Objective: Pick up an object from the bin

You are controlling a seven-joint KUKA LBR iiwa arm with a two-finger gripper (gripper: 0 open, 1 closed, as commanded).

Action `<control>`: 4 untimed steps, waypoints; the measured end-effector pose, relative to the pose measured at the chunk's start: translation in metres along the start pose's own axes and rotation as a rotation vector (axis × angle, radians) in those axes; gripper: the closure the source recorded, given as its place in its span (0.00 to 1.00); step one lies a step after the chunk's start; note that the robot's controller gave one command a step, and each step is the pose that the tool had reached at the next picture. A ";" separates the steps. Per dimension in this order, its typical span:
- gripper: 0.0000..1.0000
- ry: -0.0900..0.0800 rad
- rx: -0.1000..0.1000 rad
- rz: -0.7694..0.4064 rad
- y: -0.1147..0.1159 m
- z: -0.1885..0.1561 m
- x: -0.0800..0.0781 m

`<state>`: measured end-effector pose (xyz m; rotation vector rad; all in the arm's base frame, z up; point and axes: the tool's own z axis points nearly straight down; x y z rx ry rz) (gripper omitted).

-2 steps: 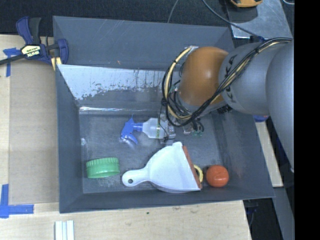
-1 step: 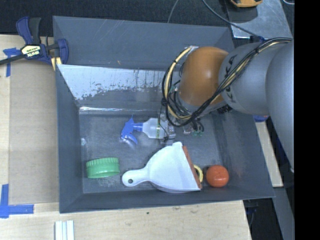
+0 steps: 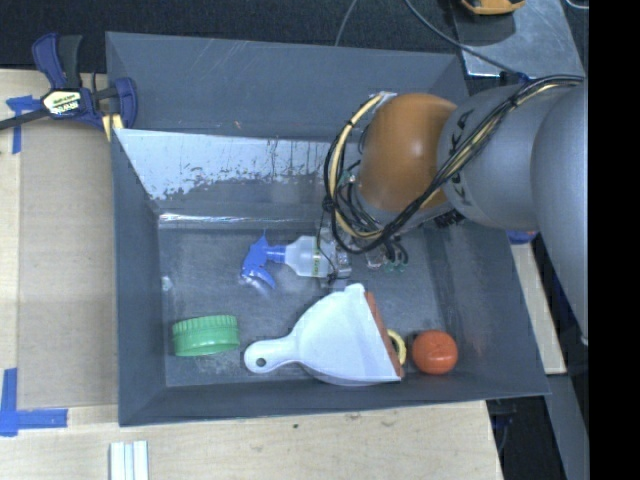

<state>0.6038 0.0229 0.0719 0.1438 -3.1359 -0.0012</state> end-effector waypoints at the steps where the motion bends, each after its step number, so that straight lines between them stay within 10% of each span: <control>1: 1.00 0.000 0.000 0.000 0.000 0.000 0.000; 3: 1.00 0.000 0.000 0.000 0.000 0.000 0.000; 4: 1.00 -0.012 0.000 0.022 0.000 -0.167 0.016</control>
Offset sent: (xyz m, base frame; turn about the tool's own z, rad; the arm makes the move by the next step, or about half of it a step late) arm 0.0000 0.0000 0.0000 0.0000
